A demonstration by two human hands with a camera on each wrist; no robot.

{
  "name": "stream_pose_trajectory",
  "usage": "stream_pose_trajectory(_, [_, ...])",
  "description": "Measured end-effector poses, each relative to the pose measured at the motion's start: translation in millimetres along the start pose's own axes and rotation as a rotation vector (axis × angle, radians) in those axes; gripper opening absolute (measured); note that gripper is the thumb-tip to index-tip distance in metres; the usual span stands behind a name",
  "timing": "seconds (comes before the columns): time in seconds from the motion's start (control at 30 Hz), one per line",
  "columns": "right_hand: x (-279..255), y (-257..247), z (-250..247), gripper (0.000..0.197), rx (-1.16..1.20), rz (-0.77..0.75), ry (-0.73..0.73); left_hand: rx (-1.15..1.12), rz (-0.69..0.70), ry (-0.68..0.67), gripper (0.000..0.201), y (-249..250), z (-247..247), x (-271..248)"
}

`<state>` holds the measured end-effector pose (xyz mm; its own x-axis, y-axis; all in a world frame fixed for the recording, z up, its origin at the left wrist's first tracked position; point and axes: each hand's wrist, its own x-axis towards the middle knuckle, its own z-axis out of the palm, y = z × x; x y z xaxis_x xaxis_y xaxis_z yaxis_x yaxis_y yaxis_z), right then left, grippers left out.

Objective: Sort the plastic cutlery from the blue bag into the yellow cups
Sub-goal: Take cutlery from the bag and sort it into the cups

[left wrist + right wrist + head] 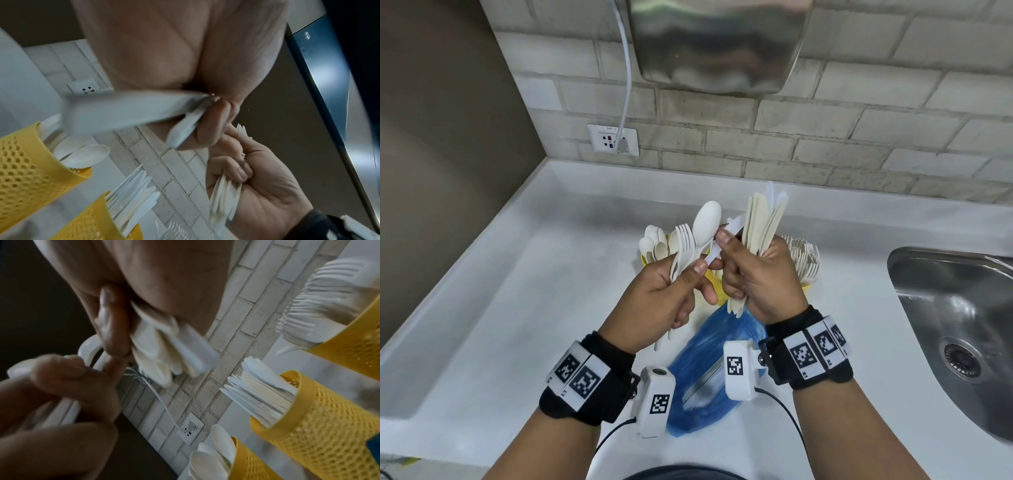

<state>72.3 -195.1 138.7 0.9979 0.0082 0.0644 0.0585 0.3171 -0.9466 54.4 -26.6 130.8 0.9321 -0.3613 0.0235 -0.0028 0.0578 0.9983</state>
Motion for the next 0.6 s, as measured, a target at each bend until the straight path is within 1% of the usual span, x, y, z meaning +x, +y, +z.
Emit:
stream_pose_trajectory(0.07, [2,-2,1,0.019,0.054,-0.026,0.044,0.022,0.002,0.024,0.028,-1,-1,-1])
stream_pose_trajectory(0.1, [4,-4,1,0.019,0.085,-0.037,0.076,0.033,0.003,0.038,0.030,-1,-1,-1])
stream_pose_trajectory(0.2, [10,-8,-2,0.021,0.156,-0.065,0.160,0.050,0.004,0.059,0.034,-1,-2,-2])
stream_pose_trajectory(0.3, [14,-7,-8,0.027,0.229,-0.099,0.255,0.011,0.007,0.036,0.033,-1,-1,-2])
stream_pose_trajectory(0.37, [16,-9,-12,0.029,0.338,-0.060,0.312,-0.007,0.018,0.017,0.032,-2,-2,-2])
stream_pose_trajectory(0.5, [17,-15,-18,0.032,0.591,0.049,0.363,-0.010,0.043,0.021,0.034,-2,-3,-1])
stream_pose_trajectory(0.6, [18,-19,-20,0.029,0.669,0.032,0.402,-0.078,-0.003,0.038,0.031,-4,-2,0])
